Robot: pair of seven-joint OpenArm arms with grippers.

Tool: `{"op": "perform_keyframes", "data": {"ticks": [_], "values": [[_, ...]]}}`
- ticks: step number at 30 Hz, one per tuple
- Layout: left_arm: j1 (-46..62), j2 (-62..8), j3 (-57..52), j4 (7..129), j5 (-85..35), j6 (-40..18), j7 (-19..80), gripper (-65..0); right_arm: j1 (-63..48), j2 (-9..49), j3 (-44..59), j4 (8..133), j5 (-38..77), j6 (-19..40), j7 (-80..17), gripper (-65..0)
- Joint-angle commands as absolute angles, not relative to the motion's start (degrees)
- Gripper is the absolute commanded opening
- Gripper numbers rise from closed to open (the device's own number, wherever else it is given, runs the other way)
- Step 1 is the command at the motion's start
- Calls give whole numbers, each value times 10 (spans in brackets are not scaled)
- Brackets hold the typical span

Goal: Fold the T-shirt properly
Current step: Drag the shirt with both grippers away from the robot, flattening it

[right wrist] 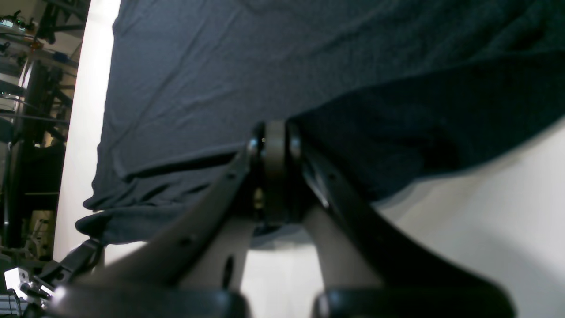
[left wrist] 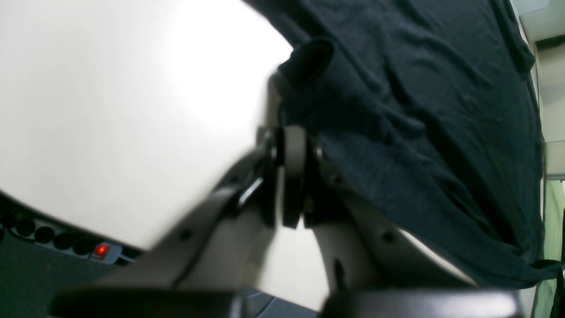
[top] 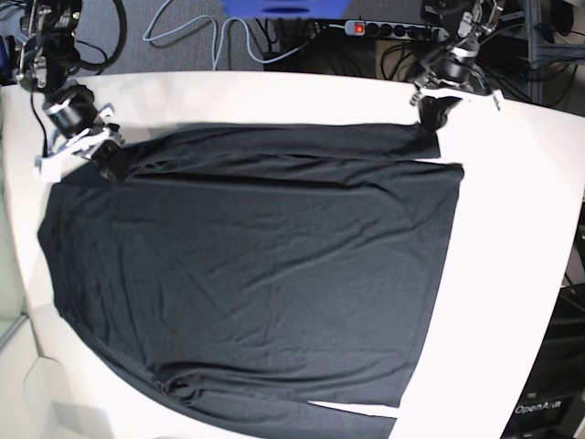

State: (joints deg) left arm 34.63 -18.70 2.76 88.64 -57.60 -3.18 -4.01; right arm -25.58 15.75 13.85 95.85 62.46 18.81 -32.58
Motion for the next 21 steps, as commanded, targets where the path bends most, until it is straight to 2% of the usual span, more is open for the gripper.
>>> {"op": "perform_keyframes", "data": {"ticks": [1, 13, 21], "values": [[352, -189, 26, 895, -575, -32, -36, -634, -255, 166, 141, 968, 637, 186, -315, -635], [333, -192, 26, 932, -654, -31, -36, -634, -253, 166, 141, 969, 636, 185, -330, -635], [332, -193, 26, 975, -655, -26, -35, -634, -253, 172, 141, 970, 636, 185, -330, -637]]}}
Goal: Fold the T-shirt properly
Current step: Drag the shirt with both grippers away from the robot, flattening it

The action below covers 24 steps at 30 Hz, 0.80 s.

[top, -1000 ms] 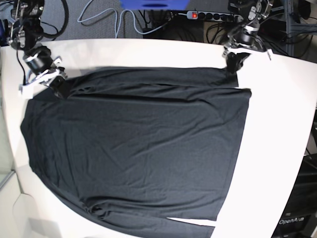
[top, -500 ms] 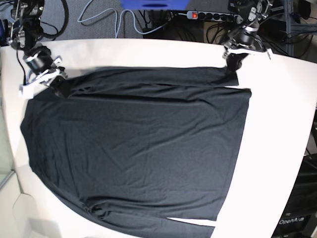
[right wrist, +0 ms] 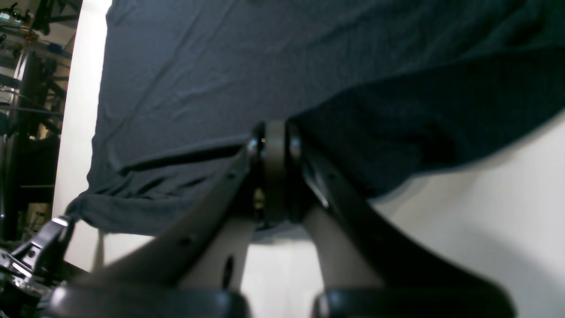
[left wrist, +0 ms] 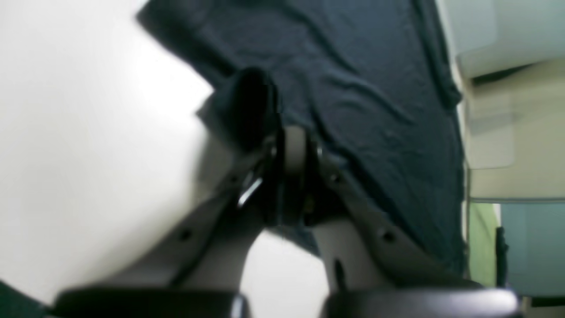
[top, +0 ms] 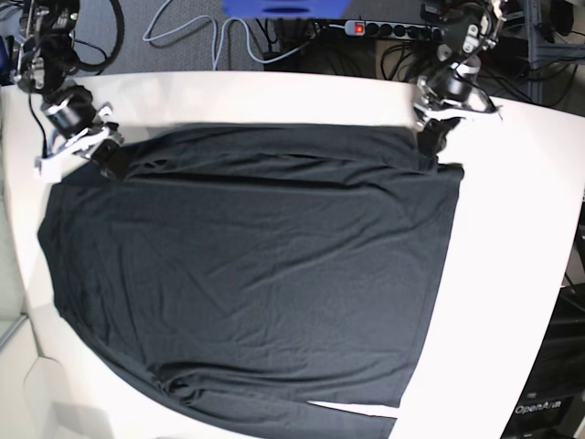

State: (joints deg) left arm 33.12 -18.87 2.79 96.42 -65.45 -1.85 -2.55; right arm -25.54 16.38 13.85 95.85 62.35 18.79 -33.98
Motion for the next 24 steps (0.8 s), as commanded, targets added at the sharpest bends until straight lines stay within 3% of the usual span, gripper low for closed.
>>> {"op": "perform_keyframes", "data": {"ticks": [1, 17, 24], "values": [[332, -193, 26, 976, -655, -26, -35, -634, -253, 172, 141, 970, 636, 185, -330, -637], [305, -194, -24, 982, -692, -25, -30, -634, -209, 180, 139, 998, 636, 159, -332, -637], [276, -187, -51, 982, -692, -25, 29, -634, -181, 181, 141, 995, 636, 158, -354, -637]]}}
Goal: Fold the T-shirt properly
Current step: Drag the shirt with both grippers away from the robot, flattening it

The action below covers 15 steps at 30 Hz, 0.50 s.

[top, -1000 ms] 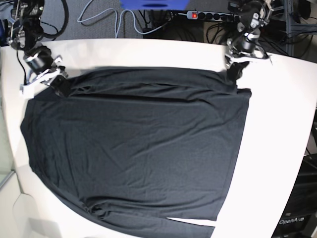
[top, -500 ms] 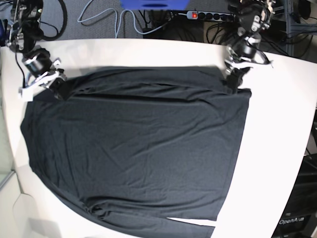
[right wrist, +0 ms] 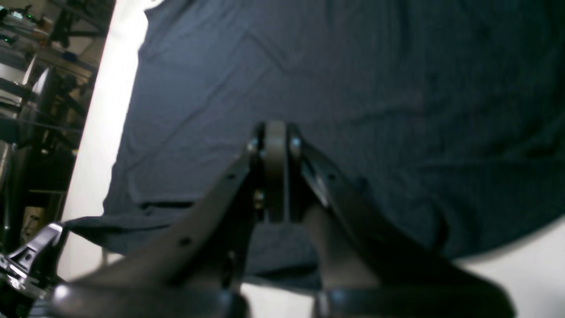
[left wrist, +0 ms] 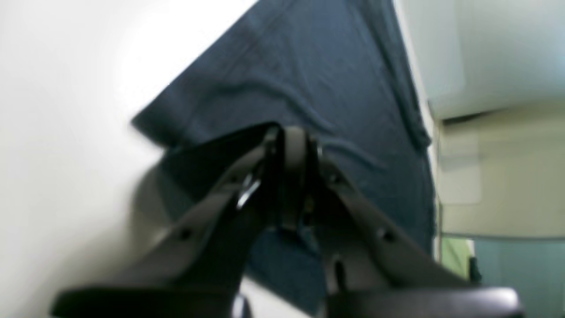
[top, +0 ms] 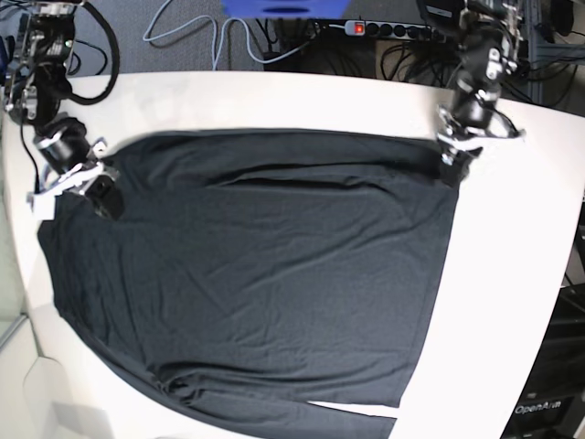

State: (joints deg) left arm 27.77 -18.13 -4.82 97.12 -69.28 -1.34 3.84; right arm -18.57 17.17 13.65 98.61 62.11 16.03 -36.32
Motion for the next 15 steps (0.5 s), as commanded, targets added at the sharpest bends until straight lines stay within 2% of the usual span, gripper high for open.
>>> {"op": "perform_keyframes", "data": {"ticks": [1, 15], "values": [[271, -186, -54, 982, -692, -25, 36, -634, -181, 181, 141, 995, 636, 158, -354, -637], [238, -182, -59, 977, -692, -24, 42, -634, -162, 181, 139, 993, 636, 158, -354, -637]]}}
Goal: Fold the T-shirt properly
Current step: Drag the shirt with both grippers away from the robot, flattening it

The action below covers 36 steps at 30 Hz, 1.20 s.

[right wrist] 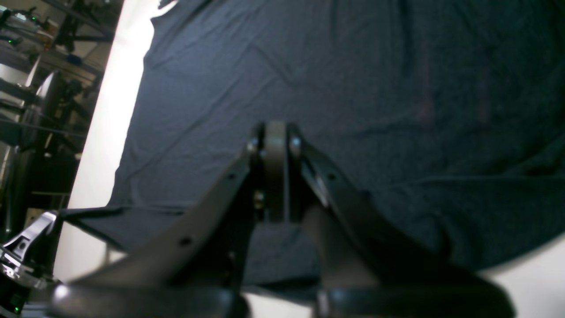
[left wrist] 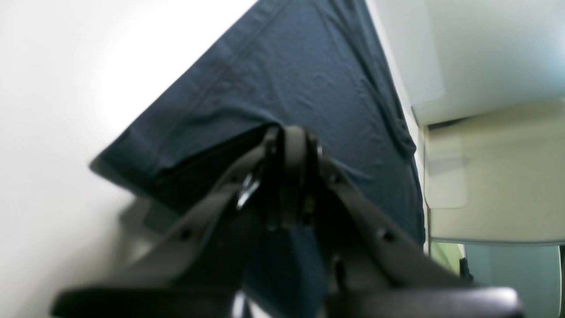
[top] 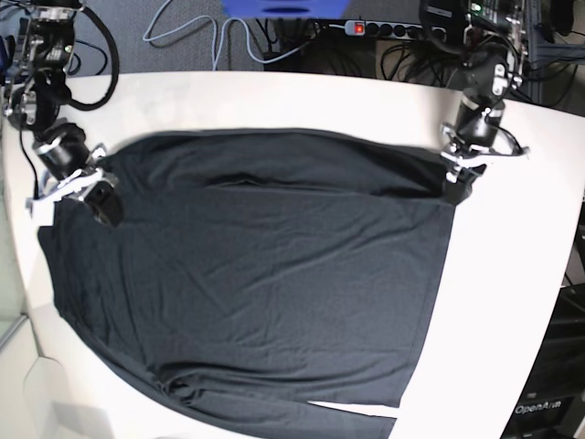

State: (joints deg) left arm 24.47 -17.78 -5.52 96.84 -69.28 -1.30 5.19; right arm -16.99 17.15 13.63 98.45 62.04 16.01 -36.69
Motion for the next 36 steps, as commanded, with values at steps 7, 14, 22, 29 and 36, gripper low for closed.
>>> {"op": "perform_keyframes", "data": {"ticks": [7, 14, 22, 29, 36], "values": [[218, -182, -62, 975, -692, -23, 43, -634, -150, 181, 128, 962, 636, 158, -354, -635], [190, -187, -62, 975, -692, -2, 43, -634, -152, 191, 127, 948, 635, 158, -355, -635], [159, -189, -60, 965, -692, 31, 44, -634, -154, 214, 119, 944, 635, 159, -355, -635], [161, -184, -58, 917, -692, 29, 44, -634, -149, 235, 91, 909, 635, 159, -355, -635], [157, -183, -58, 913, -692, 30, 56, -634, -138, 252, 76, 886, 635, 160, -355, -589]]}}
